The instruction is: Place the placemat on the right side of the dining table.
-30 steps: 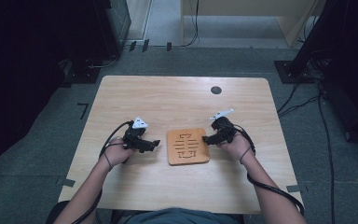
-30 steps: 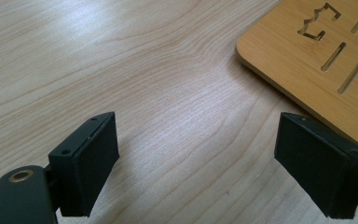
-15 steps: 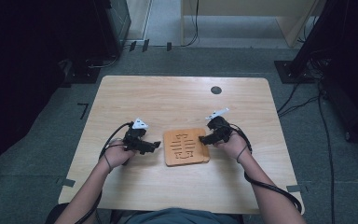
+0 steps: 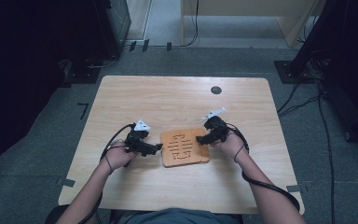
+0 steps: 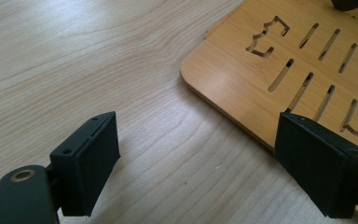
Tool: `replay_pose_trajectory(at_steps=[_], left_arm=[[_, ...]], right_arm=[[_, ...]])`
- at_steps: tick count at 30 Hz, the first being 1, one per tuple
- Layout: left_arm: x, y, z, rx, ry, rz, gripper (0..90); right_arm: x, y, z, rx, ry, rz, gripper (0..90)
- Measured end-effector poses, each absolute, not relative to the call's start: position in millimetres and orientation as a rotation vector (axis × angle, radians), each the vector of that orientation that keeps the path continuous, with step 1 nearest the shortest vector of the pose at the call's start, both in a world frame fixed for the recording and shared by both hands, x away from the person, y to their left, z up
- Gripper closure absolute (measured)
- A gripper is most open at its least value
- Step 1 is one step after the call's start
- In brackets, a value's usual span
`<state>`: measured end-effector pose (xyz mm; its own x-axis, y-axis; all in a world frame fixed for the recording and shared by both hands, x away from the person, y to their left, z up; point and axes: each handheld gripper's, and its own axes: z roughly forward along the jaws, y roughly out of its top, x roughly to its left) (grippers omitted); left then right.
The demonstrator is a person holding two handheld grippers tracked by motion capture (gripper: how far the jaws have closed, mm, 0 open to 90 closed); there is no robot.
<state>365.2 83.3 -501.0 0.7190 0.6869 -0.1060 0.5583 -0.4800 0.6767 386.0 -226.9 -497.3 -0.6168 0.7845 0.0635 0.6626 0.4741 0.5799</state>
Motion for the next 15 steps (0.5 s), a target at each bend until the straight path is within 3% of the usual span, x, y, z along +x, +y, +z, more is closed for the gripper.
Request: replay_pose_trajectory(at_steps=[15], left_arm=[[365.3, 81.4, -502.2, 2.211, 0.933, 0.228, 13.8]], right_arm=[[388.9, -217.1, -495.8, 1.291, 2.485, 0.87, 18.1]])
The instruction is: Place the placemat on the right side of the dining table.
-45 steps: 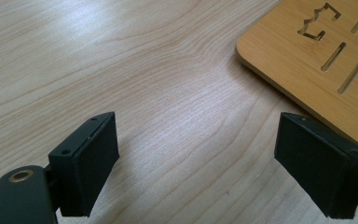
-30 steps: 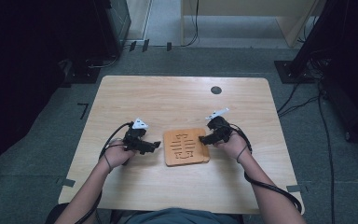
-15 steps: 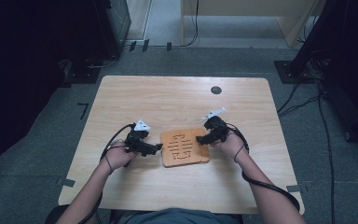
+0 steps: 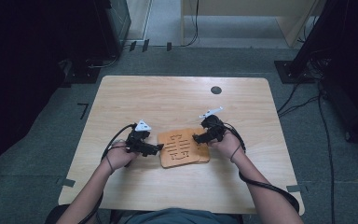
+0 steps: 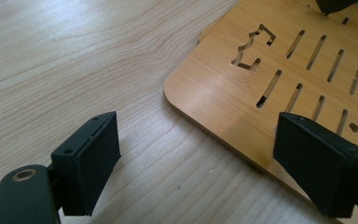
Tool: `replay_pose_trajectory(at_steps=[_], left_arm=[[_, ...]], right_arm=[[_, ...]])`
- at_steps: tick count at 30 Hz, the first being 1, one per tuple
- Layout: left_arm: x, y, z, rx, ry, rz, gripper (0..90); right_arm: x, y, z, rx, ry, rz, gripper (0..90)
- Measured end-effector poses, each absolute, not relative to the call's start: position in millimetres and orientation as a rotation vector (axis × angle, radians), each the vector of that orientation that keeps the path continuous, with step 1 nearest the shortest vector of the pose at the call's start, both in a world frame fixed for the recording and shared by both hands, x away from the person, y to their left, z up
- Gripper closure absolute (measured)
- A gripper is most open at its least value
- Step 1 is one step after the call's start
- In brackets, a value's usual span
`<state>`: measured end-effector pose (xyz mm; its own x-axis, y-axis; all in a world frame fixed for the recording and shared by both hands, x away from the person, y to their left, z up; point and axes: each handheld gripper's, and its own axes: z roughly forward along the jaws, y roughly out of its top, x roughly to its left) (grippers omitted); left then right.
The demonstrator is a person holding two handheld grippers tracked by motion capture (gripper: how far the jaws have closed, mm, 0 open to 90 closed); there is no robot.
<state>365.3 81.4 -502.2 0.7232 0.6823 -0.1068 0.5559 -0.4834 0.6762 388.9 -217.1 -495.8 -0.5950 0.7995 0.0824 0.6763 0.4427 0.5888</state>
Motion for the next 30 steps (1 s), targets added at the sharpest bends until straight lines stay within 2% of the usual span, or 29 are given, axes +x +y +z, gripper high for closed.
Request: replay_pose_trajectory(at_steps=[13, 30], left_arm=[[367.1, 81.3, -504.3, 2.221, 0.934, 0.227, 13.7], [369.2, 85.0, -506.0, 2.22, 0.943, 0.246, 13.6]], right_arm=[[379.3, -210.3, -486.3, 1.223, 2.486, 0.924, 24.8], [372.0, -192.9, -481.0, 1.235, 2.531, 0.904, 24.4]])
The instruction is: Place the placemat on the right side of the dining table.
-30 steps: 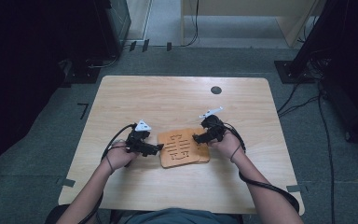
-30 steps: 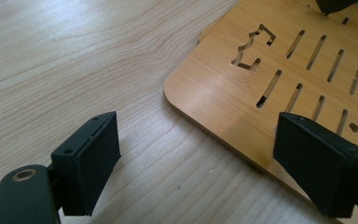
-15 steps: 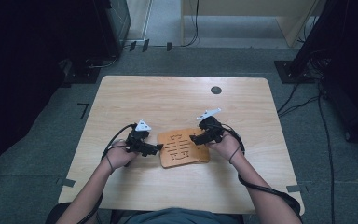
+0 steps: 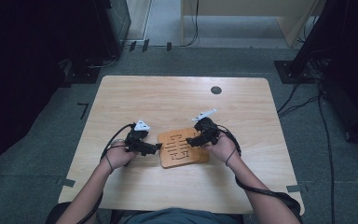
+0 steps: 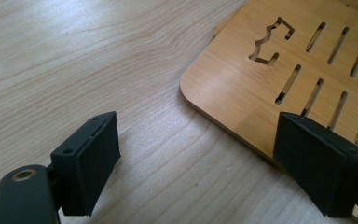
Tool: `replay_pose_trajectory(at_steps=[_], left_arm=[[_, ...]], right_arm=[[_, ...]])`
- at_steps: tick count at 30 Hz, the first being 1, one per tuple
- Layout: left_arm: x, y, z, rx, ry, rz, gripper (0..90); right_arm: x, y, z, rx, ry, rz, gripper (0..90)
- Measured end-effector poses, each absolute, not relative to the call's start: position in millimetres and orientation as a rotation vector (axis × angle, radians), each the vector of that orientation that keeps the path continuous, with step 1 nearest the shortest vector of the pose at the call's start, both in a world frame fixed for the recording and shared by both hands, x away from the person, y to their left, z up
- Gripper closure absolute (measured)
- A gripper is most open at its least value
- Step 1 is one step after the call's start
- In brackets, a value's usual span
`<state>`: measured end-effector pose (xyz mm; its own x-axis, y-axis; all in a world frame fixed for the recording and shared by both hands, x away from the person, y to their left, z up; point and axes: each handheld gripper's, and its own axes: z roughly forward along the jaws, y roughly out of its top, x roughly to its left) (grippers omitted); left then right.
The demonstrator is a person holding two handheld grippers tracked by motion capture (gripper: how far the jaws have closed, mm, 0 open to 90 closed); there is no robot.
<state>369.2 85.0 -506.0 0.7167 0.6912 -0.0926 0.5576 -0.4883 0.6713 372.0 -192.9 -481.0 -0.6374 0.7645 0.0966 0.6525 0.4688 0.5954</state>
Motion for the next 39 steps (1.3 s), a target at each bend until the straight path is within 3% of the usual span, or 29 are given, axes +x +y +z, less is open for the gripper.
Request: replay_pose_trajectory(at_steps=[25, 39], left_arm=[[368.9, 82.0, -508.3, 2.242, 0.938, 0.262, 13.6], [369.1, 81.1, -508.5, 2.245, 0.934, 0.264, 12.7]], right_arm=[[375.0, -183.6, -486.6, 1.338, 2.625, 0.936, 32.8], [379.9, -182.8, -487.3, 1.379, 2.65, 0.935, 33.3]])
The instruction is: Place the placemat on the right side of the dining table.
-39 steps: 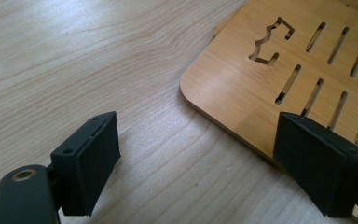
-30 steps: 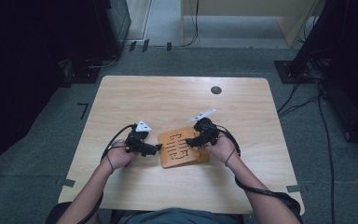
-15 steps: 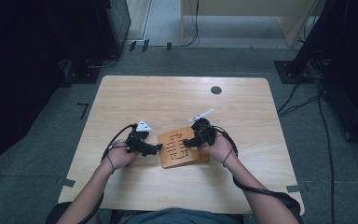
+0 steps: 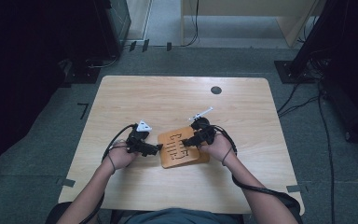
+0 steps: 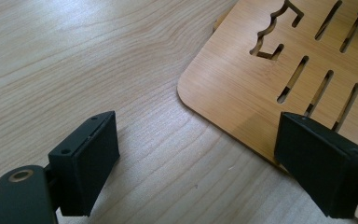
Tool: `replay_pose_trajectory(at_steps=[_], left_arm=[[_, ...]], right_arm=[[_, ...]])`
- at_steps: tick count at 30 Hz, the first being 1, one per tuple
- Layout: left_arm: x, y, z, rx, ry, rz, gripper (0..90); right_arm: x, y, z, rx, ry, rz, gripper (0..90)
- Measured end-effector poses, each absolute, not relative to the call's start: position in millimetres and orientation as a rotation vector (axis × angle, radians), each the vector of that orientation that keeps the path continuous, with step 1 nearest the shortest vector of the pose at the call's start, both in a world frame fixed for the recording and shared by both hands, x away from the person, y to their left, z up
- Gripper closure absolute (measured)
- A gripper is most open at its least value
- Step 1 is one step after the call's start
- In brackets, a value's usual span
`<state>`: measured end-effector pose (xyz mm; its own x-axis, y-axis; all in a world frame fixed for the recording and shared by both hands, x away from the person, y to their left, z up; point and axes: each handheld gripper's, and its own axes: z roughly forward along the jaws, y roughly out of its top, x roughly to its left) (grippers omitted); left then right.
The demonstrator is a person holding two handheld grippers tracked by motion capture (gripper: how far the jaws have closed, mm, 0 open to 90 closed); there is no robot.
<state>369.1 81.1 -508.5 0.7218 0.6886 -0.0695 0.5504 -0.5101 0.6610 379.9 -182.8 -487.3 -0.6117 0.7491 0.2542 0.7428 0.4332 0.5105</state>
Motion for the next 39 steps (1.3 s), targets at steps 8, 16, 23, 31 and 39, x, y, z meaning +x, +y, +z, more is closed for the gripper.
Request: replay_pose_trajectory(at_steps=[8, 16, 23, 31, 39], left_arm=[[368.9, 79.9, -509.2, 2.242, 0.925, 0.262, 12.0], [369.3, 80.0, -509.5, 2.233, 0.916, 0.25, 11.9], [369.2, 78.2, -509.4, 2.234, 0.895, 0.229, 12.0], [367.7, 74.3, -509.3, 2.237, 0.869, 0.207, 12.1], [366.3, 71.0, -509.8, 2.235, 0.854, 0.198, 12.3]], right_arm=[[378.5, -181.3, -479.6, 1.37, 2.663, 0.925, 34.6], [375.9, -182.1, -464.4, 1.377, 2.666, 0.963, 36.1], [372.6, -182.4, -448.4, 1.383, 2.659, 0.996, 38.7], [366.5, -182.4, -427.8, 1.41, 2.662, 1.059, 42.5], [362.8, -179.3, -420.2, 1.471, 2.715, 1.114, 48.3]])
